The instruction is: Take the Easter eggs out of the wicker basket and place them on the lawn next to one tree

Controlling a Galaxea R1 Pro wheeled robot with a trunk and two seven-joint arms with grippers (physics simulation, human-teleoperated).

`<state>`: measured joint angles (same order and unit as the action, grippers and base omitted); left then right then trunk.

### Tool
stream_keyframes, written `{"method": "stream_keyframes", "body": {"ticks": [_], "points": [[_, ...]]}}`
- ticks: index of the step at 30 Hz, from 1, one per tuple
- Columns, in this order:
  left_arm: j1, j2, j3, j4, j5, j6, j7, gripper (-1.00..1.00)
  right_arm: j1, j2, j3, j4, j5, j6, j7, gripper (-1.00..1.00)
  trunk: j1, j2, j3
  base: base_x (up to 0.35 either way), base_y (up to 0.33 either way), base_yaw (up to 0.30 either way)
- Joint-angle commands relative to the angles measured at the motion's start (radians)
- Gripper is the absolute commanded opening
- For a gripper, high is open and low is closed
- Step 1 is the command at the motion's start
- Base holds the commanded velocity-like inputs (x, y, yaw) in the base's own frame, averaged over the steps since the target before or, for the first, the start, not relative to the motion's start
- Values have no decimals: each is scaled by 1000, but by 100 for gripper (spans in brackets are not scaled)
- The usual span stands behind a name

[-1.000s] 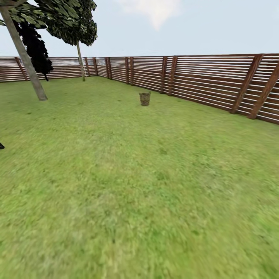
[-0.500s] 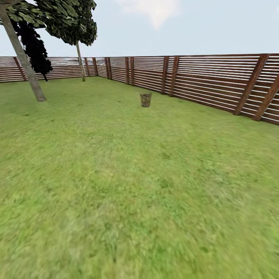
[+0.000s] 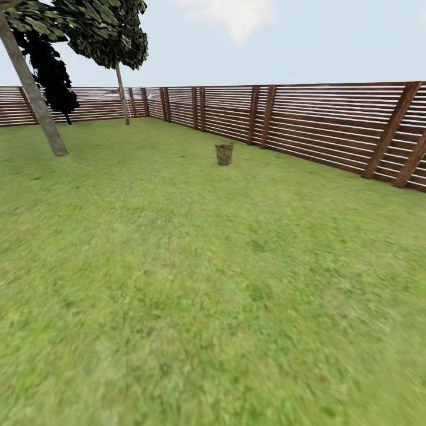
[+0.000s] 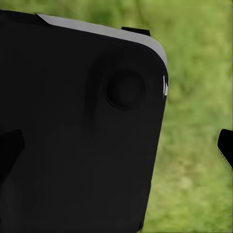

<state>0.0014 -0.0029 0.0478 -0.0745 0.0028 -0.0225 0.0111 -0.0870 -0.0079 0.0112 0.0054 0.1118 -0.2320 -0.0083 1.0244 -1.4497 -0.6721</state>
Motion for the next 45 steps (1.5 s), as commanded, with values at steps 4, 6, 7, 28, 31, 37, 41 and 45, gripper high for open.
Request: {"method": "stream_keyframes", "body": {"ticks": [4, 6, 7, 28, 31, 37, 41, 45], "points": [[0, 0, 4, -1, 0, -2, 1, 100, 0, -1, 1, 1, 4, -3, -1, 100, 1, 0, -1, 330, 80, 0], [0, 0, 4, -1, 0, -2, 1, 100, 0, -1, 0, 1, 3, -3, -1, 100, 1, 0, -1, 330, 80, 0], [0, 0, 4, -1, 0, -2, 1, 100, 0, -1, 1, 1, 2, -3, -1, 100, 1, 0, -1, 330, 80, 0], [0, 0, 4, -1, 0, -2, 1, 100, 0, -4, 1, 1, 0, -3, -1, 100, 1, 0, -1, 330, 80, 0], [0, 0, 4, -1, 0, -2, 1, 100, 0, -4, 1, 1, 0, -3, -1, 100, 1, 0, -1, 330, 80, 0], [0, 0, 4, -1, 0, -2, 1, 100, 0, -3, 1, 1, 0, -3, -1, 100, 1, 0, -1, 330, 80, 0], [0, 0, 4, -1, 0, -2, 1, 100, 0, -5, 1, 1, -1, -3, -1, 100, 1, 0, -1, 330, 80, 0], [0, 0, 4, -1, 0, -2, 1, 100, 0, -5, 1, 2, 0, -3, -1, 100, 1, 0, -1, 330, 80, 0]]}}
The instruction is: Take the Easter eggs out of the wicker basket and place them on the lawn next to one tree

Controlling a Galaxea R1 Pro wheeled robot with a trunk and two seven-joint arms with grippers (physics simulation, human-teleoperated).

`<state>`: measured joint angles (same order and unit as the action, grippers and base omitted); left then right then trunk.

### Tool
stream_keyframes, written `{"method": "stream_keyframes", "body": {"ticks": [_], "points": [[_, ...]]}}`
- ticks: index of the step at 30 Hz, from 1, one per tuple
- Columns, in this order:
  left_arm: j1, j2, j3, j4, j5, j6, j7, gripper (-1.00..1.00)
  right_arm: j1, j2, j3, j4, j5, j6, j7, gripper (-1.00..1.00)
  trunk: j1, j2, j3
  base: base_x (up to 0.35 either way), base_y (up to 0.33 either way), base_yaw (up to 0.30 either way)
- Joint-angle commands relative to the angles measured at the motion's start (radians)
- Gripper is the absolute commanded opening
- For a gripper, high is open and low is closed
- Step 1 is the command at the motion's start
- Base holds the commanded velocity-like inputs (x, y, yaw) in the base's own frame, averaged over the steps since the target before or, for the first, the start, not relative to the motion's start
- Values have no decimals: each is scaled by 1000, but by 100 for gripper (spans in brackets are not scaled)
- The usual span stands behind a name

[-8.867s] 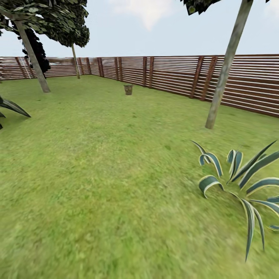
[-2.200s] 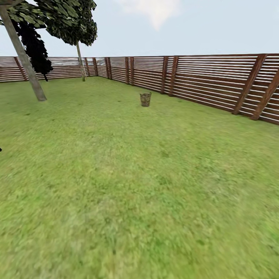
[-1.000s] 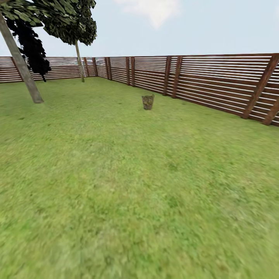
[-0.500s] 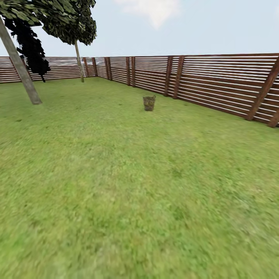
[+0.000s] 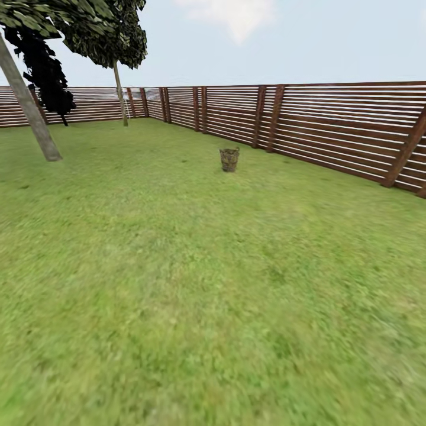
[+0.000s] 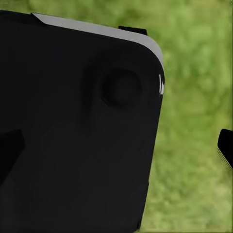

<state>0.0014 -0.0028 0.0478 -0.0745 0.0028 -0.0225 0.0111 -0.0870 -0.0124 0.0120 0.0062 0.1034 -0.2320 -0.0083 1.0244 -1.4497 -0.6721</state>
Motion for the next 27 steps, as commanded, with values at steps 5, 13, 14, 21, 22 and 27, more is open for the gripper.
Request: {"method": "stream_keyframes", "body": {"ticks": [5, 13, 14, 21, 22, 27], "points": [[0, 0, 4, -1, 0, -2, 1, 100, 0, -1, 0, 1, 9, -3, -1, 100, 1, 0, -1, 330, 80, 0], [0, 0, 4, -1, 0, -2, 1, 100, 0, -1, 0, 2, 9, -3, -1, 100, 1, 0, -1, 330, 80, 0], [0, 0, 4, -1, 0, -2, 1, 100, 0, -1, 0, 2, 9, -3, -1, 100, 1, 0, -1, 330, 80, 0], [0, 0, 4, -1, 0, -2, 1, 100, 0, -1, 0, 2, 8, -3, -1, 100, 1, 0, -1, 330, 80, 0], [0, 0, 4, -1, 0, -2, 1, 100, 0, -1, 0, 2, 8, -3, -1, 100, 1, 0, -1, 330, 80, 0], [0, 0, 4, -1, 0, -2, 1, 100, -1, -1, 0, 2, 7, -3, -1, 100, 1, 0, -1, 330, 80, 0]]}}
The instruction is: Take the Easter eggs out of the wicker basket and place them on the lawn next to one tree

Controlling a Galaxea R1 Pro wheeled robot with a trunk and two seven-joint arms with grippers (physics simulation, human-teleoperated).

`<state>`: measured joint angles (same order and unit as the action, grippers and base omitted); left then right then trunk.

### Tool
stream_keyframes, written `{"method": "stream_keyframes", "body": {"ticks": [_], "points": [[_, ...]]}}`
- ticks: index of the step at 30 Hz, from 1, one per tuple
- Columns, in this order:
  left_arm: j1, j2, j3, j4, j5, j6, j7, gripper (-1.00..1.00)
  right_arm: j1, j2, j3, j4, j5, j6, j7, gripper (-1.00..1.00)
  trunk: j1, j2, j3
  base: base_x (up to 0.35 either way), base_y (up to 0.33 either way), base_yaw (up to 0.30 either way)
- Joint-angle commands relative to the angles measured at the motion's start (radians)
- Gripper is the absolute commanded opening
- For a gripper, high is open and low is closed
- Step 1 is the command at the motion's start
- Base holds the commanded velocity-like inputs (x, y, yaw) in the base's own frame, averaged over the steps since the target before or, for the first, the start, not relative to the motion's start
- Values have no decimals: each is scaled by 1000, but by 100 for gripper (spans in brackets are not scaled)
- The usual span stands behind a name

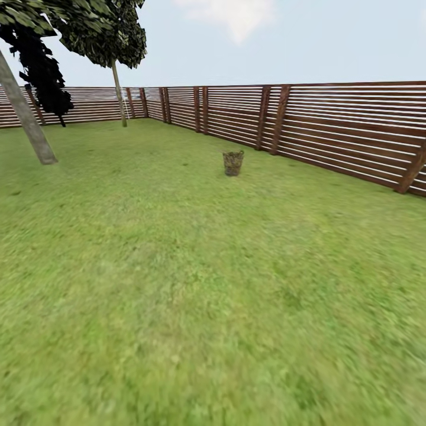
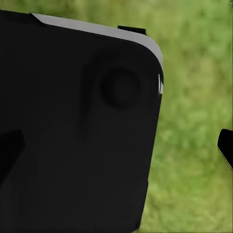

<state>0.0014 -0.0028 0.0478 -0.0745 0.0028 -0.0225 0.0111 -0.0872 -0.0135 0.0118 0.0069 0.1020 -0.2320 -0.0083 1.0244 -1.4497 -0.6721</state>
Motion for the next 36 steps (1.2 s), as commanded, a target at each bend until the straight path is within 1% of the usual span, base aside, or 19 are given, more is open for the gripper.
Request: {"method": "stream_keyframes", "body": {"ticks": [1, 22, 26, 36], "points": [[0, 0, 4, -1, 0, -2, 1, 100, 0, -1, 0, 1, 9, -2, -1, 100, 1, 0, -1, 330, 80, 0], [0, -1, 4, -1, 0, -2, 1, 100, 0, 3, 0, 0, 10, -3, -1, 100, 1, 0, -1, 330, 80, 0], [0, 0, 4, -1, 0, -2, 1, 100, 0, -2, 0, -1, 18, -3, -1, 100, 1, 0, -1, 330, 80, -20], [0, 0, 4, -1, 0, -2, 1, 100, 0, -2, 0, -1, 18, -4, -1, 100, 1, 0, -1, 330, 80, -227]]}}
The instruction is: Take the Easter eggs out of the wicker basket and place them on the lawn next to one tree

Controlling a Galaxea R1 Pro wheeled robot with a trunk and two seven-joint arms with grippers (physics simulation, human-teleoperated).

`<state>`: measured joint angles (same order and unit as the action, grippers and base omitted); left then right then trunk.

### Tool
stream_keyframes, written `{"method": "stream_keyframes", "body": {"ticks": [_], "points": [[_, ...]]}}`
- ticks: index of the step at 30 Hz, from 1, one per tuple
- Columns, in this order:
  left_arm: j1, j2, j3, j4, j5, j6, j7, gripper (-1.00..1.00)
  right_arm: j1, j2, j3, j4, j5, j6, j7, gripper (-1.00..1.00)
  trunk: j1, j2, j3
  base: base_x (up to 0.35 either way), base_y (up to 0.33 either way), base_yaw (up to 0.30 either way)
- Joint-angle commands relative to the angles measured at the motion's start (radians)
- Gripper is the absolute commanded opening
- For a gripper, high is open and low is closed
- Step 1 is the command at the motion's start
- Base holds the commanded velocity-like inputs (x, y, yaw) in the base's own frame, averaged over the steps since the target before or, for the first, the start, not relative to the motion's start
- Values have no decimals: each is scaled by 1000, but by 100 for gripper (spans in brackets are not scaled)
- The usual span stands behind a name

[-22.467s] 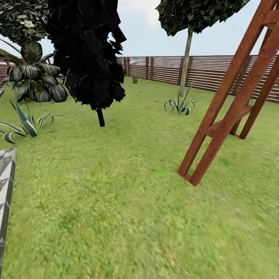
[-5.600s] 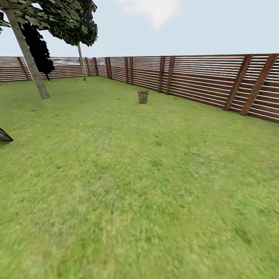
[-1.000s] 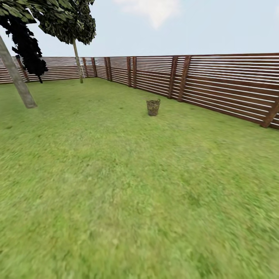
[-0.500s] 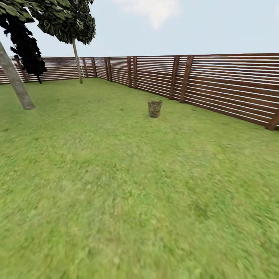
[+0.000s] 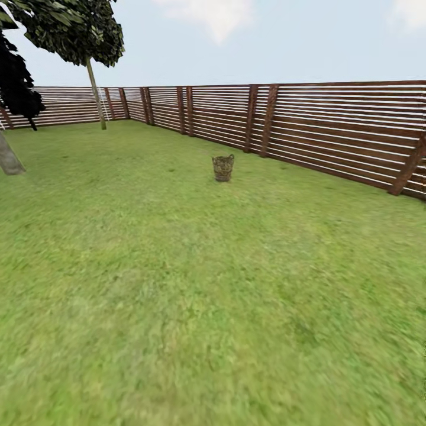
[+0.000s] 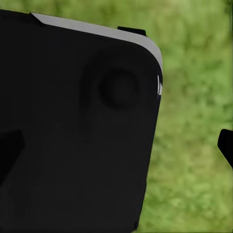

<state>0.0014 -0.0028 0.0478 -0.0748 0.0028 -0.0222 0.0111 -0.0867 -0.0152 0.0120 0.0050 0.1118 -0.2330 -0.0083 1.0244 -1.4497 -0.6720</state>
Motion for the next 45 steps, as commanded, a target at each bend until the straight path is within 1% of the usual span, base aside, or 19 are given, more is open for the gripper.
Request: {"method": "stream_keyframes", "body": {"ticks": [1, 8, 25, 28, 31, 39, 45], "points": [[0, 0, 4, 0, 0, -2, 1, 100, -1, 0, 0, 1, 8, -3, -1, 100, 1, 0, -1, 330, 80, -259], [0, 0, 4, 0, 0, -2, 1, 100, -1, 0, 0, 0, 7, -2, -1, 100, 1, 0, -1, 330, 80, -219], [0, 0, 4, 0, 0, -2, 1, 100, -1, 0, 1, 1, 9, -1, 0, 100, 1, 0, -1, 330, 80, -6], [0, 0, 4, 0, 0, -2, 1, 100, -1, 5, 0, 0, 3, -1, 0, 100, 1, 0, -1, 330, 80, 0], [0, 0, 4, 0, 0, -2, 1, 100, -1, 3, 0, 0, 1, -2, 0, 100, 1, 0, -1, 330, 80, -6], [0, 0, 4, 0, 0, -2, 1, 100, -1, 0, -1, 0, -2, -3, -1, 100, 1, 0, -1, 330, 80, -197], [0, 0, 4, 0, 0, -2, 1, 100, -1, 2, -1, 0, 0, -3, -1, 100, 1, 0, -1, 330, 80, -45]]}}
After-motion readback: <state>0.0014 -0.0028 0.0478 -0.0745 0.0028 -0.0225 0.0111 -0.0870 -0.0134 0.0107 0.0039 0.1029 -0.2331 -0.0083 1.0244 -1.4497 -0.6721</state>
